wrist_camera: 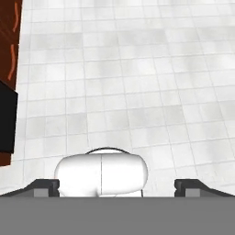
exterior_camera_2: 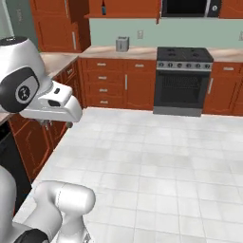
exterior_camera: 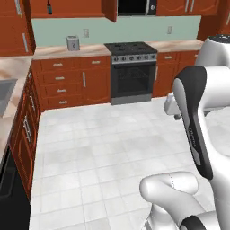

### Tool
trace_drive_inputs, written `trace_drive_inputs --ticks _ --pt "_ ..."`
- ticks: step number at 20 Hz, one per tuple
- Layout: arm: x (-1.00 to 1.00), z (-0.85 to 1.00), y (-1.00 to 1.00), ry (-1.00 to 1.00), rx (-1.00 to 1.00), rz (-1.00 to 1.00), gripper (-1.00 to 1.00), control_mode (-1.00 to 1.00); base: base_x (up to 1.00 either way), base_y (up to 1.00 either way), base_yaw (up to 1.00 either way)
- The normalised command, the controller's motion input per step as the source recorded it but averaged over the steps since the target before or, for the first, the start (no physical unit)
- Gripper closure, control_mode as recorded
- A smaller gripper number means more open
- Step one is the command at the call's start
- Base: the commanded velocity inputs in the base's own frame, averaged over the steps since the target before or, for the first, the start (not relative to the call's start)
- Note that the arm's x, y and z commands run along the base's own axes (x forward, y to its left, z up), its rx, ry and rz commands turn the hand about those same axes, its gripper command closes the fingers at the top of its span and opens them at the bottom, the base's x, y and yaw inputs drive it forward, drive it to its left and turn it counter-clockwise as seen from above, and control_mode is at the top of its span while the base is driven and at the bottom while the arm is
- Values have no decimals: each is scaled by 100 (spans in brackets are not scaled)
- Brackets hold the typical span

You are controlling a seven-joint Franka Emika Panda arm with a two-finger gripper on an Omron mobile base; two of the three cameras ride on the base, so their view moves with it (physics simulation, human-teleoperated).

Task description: Get the candle and the beer from the cabinet and move them to the dining counter.

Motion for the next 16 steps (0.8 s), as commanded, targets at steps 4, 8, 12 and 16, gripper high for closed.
trace_drive_inputs --ticks 4,8,12,16 --pt "0 0 0 0 0 0 -100 100 100 -76 25" --pt "0 0 0 0 0 0 -100 100 100 -56 29" --pt "0 0 0 0 0 0 -100 100 100 -13 33" --pt "0 0 0 0 0 0 -100 100 100 1 33"
